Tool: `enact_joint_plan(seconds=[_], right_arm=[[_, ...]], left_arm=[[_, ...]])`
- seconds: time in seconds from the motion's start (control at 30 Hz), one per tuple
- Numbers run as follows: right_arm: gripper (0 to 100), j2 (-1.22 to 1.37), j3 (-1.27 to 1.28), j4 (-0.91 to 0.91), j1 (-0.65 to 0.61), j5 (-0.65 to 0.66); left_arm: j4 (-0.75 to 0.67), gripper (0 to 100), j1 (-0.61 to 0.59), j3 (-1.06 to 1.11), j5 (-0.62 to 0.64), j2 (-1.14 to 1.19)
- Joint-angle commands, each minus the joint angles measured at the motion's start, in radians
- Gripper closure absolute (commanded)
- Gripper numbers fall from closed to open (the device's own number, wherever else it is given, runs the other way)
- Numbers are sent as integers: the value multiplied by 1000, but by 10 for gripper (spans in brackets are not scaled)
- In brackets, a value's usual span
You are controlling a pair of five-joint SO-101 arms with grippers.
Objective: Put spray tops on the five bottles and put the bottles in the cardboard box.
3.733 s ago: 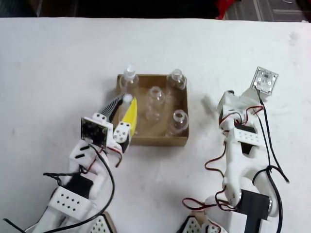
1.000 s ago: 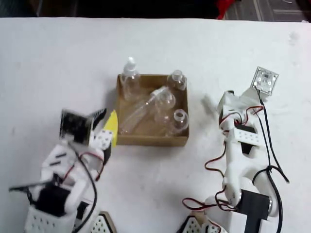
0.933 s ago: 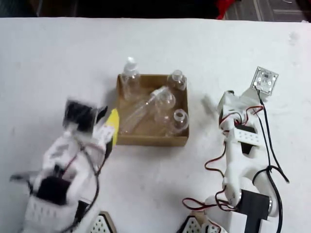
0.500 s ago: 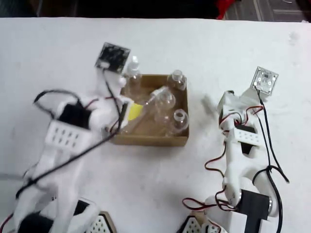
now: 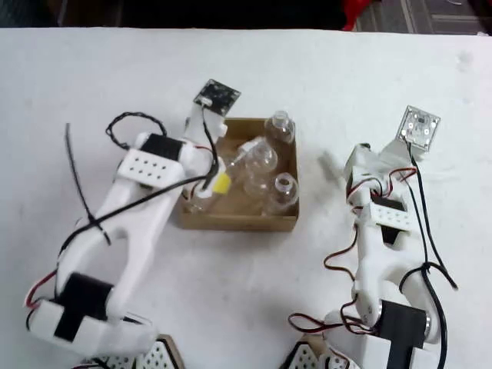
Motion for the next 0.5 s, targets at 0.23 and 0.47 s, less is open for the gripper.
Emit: enact_joint_plan(seconds=[0.23, 0.47], right_arm=[[850, -2, -6, -24, -8, 14], [850, -2, -6, -24, -8, 14]], left_arm=[[-117, 747, -2, -61, -9, 134], [-239, 747, -4, -6, -49, 142]])
